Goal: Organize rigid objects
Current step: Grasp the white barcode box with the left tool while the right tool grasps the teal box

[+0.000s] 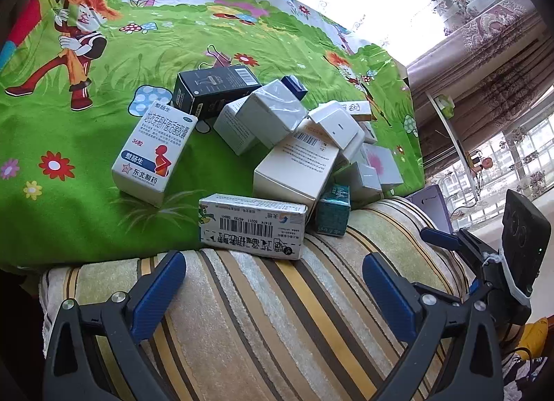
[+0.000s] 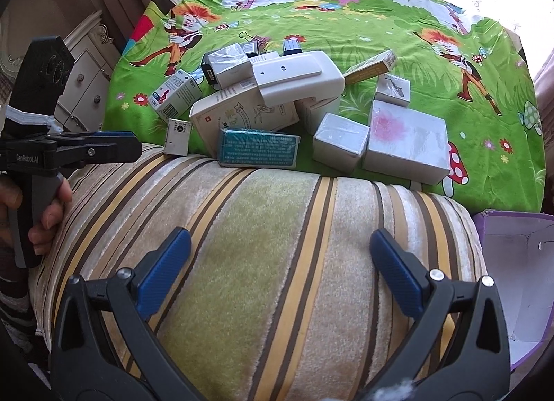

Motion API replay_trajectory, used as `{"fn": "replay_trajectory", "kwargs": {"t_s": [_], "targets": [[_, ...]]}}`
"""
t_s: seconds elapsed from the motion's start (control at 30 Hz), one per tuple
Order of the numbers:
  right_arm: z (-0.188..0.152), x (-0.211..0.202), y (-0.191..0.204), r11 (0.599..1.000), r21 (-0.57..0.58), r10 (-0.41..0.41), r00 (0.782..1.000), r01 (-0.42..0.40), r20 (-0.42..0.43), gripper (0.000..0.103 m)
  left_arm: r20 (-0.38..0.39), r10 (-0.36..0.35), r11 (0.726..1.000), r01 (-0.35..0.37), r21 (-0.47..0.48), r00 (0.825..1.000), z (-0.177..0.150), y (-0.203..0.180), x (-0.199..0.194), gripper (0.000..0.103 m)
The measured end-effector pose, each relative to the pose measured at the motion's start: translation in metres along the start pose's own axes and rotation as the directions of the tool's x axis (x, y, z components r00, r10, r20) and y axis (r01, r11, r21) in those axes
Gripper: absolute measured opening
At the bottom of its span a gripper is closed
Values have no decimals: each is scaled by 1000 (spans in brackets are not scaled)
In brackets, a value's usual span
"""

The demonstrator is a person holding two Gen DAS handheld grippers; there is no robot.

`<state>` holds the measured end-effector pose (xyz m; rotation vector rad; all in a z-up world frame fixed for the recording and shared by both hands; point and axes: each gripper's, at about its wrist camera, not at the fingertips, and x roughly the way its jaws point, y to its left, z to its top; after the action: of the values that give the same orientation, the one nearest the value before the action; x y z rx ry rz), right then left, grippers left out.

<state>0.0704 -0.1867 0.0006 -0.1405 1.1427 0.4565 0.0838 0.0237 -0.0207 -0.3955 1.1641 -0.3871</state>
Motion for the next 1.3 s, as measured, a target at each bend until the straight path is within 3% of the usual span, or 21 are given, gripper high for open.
{"fn": "replay_trajectory", "kwargs": {"t_s": [0.3, 0.5, 1.1, 1.3], "targets": [[20, 15, -6, 992, 20, 123, 992, -122, -22, 103, -76, -40, 999, 41, 23, 996, 21, 12, 26, 102], [33, 32, -4, 990, 5, 144, 987, -144, -68, 103, -121, -64, 997, 68, 26, 991, 24, 13, 40, 79], [64, 80, -6, 971, 10, 235, 956, -237, -177, 103, 2, -74, 997, 74, 31, 997, 14, 11, 13, 79], [72, 92, -7, 973, 26, 230, 954, -229, -191, 102, 25, -70, 997, 69, 32, 997, 12, 11, 8, 79]]}}
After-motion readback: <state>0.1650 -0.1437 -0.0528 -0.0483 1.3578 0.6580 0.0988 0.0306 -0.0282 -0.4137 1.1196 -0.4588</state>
